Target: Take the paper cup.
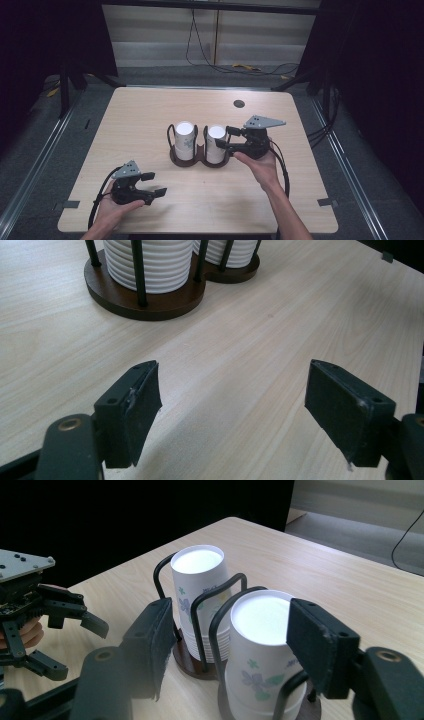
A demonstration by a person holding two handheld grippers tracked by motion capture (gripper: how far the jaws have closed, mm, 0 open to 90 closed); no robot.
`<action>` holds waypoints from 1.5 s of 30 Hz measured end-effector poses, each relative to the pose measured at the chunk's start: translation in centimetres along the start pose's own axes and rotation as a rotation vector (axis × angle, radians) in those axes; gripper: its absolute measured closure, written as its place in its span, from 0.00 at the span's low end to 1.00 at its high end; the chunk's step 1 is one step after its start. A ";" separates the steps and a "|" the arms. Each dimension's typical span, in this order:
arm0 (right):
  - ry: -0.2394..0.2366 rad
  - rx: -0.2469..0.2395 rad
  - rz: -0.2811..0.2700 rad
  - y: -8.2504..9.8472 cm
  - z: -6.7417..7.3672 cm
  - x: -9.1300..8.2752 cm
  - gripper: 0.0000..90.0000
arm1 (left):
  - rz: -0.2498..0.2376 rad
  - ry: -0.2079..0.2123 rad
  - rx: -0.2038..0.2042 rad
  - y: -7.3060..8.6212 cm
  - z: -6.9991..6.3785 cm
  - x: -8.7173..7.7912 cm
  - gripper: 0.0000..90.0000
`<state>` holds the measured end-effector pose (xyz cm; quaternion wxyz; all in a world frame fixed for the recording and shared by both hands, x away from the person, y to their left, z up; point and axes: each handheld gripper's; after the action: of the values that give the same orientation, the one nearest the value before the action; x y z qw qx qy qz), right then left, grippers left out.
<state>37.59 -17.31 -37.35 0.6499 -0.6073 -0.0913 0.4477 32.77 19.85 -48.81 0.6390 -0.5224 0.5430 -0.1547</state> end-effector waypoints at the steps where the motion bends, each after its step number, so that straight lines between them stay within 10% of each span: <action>1: 0.006 -0.023 0.017 -0.3 0.1 0.6 0.41 | 0.003 0.003 0.000 0.0 -0.1 0.1 0.25; 45: -0.050 -0.141 0.307 -5.5 2.6 11.9 0.37 | 0.028 0.001 0.016 0.1 -0.1 0.3 0.24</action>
<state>45.45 -6.47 -36.95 0.5272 -0.6470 -0.0450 0.5490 32.76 19.58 -49.00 0.6449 -0.5096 0.5494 -0.1504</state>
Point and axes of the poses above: each handheld gripper's, and its own axes: x roughly forward along the jaws, y roughly out of its underside, z roughly to its left, and after that the axes turned 8 degrees about x, right-handed
